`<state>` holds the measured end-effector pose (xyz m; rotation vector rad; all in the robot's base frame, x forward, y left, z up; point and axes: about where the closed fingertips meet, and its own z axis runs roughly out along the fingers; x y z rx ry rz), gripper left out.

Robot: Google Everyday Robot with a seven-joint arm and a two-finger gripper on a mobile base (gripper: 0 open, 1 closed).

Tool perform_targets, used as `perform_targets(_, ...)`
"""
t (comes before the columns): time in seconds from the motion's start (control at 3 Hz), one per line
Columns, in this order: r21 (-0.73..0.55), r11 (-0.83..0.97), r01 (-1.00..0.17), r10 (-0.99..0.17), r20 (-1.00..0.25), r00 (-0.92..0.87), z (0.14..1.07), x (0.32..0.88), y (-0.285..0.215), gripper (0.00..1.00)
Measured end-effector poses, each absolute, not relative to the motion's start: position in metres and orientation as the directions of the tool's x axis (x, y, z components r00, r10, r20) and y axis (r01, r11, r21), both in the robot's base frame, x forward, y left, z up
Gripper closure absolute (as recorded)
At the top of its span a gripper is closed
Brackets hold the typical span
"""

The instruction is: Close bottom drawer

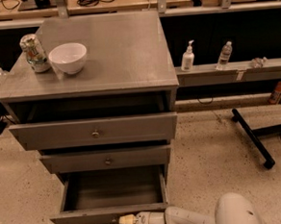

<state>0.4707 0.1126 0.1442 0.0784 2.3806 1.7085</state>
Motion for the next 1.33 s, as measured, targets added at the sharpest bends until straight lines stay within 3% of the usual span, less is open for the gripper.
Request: perform_targets(1.33, 0.939, 0.339, -0.053, 0.209, -0.130, -0.969, 0.146, 0.515, 0.119, 1.00)
